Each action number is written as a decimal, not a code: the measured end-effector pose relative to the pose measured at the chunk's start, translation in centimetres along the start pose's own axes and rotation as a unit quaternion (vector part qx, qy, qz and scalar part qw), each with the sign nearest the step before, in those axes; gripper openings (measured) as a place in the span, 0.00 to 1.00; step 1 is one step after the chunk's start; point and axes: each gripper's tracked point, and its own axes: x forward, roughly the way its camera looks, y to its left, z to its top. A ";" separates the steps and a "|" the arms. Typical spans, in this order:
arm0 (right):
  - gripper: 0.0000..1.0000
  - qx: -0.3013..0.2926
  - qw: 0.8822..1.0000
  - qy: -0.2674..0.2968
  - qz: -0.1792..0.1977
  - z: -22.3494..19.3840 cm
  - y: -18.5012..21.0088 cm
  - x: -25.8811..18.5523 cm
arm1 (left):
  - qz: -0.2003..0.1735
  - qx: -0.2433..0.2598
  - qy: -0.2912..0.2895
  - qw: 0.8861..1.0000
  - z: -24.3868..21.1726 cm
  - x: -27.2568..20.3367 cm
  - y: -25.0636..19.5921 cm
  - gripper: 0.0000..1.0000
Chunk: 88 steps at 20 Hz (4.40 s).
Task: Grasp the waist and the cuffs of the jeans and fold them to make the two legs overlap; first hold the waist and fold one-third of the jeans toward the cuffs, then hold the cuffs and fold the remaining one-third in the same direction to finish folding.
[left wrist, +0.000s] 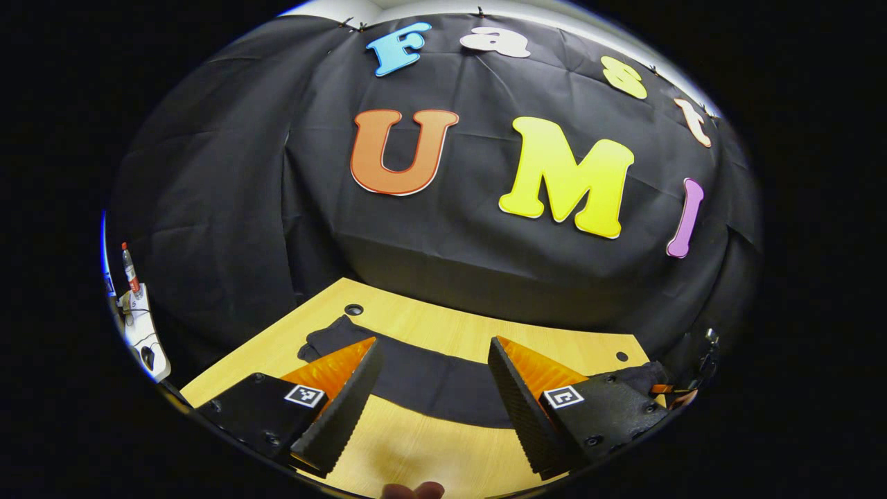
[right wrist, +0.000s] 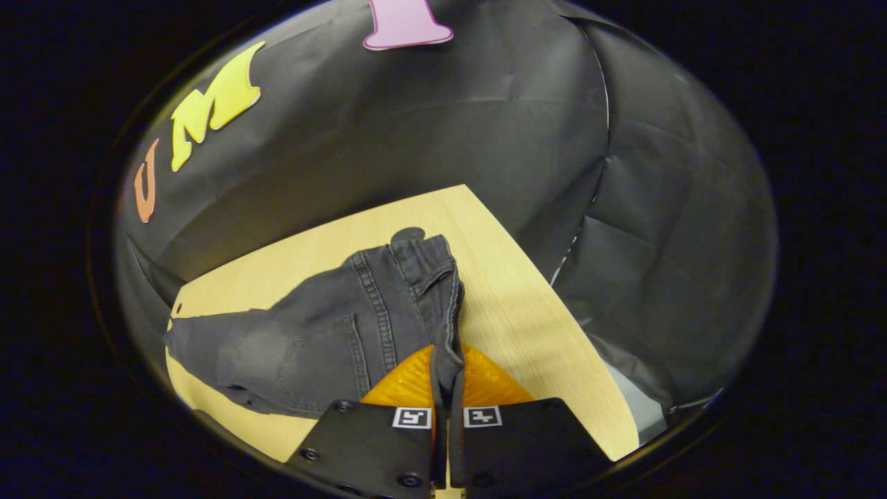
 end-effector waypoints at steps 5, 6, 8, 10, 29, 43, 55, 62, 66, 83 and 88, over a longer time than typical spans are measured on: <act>0.02 -0.012 0.999 -0.038 0.014 4.6 4.8 -5.7 | 0.004 -0.006 -0.020 1.000 0.6 -1.0 3.0 0.99; 0.02 -0.021 0.998 -0.048 0.017 5.6 6.4 -6.8 | 0.007 -0.010 -0.022 1.000 0.6 -1.1 4.0 0.99; 0.02 -0.046 0.996 -0.067 0.028 7.3 10.4 -9.4 | 0.013 -0.016 -0.027 0.999 0.6 -1.5 6.0 0.99; 0.02 -0.068 0.994 -0.079 0.038 8.5 14.5 -11.7 | 0.017 -0.025 -0.033 0.999 0.8 -2.0 7.9 0.99; 0.02 -0.270 0.957 -0.055 0.088 -8.8 51.8 -5.8 | 0.078 -0.038 -0.048 0.995 1.8 -7.9 27.1 0.98; 0.67 -0.294 0.940 -0.003 0.173 -17.8 56.3 -4.9 | 0.067 -0.057 -0.021 0.996 -0.3 -6.8 29.3 0.99; 0.90 -0.243 0.950 -0.051 0.191 -8.6 45.3 -20.2 | -0.076 -0.274 0.075 0.956 -7.4 5.9 23.1 0.99; 0.93 -0.177 0.979 -0.048 0.088 -5.4 31.9 -22.3 | -0.074 -0.491 0.162 0.853 -14.6 14.2 22.1 0.98; 0.93 -0.160 0.985 -0.044 0.056 -5.6 28.0 -23.1 | -0.062 -0.530 0.164 0.830 -15.7 16.5 22.7 0.98; 0.93 -0.149 0.988 -0.029 0.041 -6.1 24.9 -24.3 | -0.034 -0.558 0.116 0.821 -15.8 24.7 22.1 0.46; 0.90 -0.121 0.992 -0.028 0.030 -6.4 22.5 -25.0 | -0.036 -0.561 0.118 0.819 -15.9 24.1 21.8 0.18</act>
